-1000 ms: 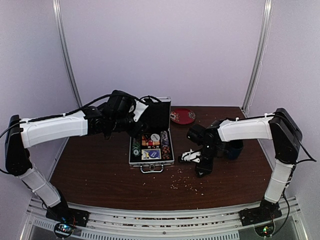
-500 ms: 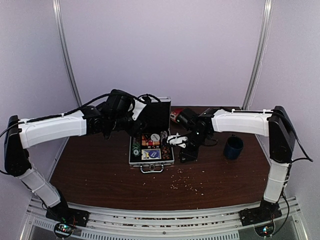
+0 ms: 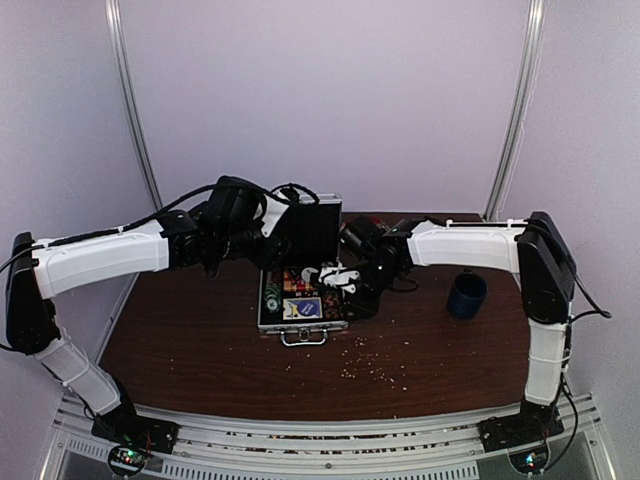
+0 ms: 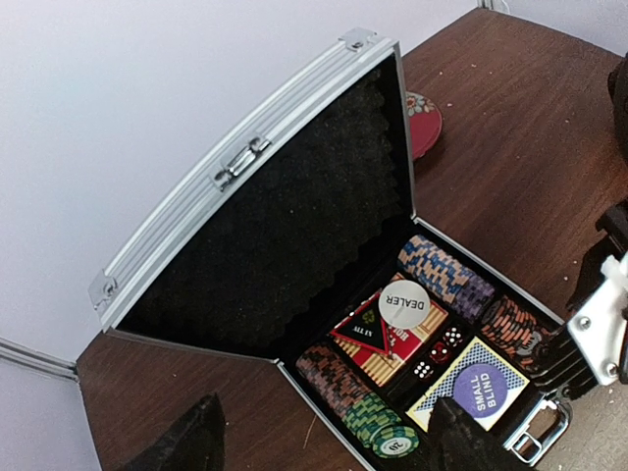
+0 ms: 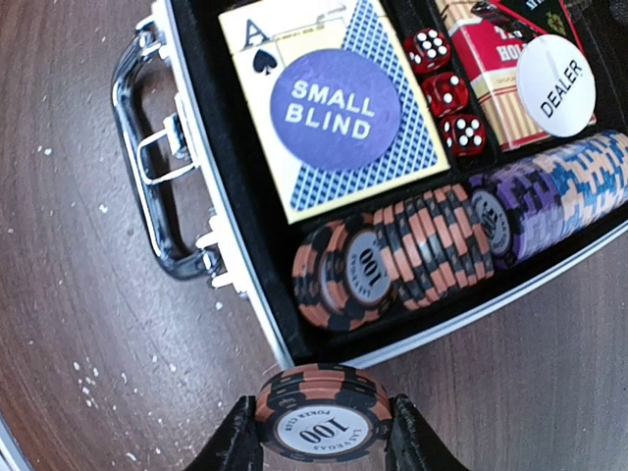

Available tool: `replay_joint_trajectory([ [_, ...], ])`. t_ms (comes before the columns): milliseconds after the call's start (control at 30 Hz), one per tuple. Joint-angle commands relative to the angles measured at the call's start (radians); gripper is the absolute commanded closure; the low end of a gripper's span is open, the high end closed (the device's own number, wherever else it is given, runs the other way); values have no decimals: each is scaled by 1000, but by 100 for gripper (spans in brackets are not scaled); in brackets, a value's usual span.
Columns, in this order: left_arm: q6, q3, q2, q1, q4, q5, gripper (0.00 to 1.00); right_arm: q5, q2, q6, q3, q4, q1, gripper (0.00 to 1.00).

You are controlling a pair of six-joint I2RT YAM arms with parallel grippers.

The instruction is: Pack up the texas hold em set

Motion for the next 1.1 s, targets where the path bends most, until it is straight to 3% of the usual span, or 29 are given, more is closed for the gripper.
replay_joint_trajectory([
  [0, 9, 7, -28, 6, 46, -12, 27, 11, 34, 25, 56, 48, 8, 75],
  [800, 13, 7, -29, 8, 46, -12, 27, 149, 146, 42, 83, 205, 24, 75],
  [1067, 15, 7, -30, 8, 46, -12, 27, 180, 149, 44, 74, 255, 34, 68],
])
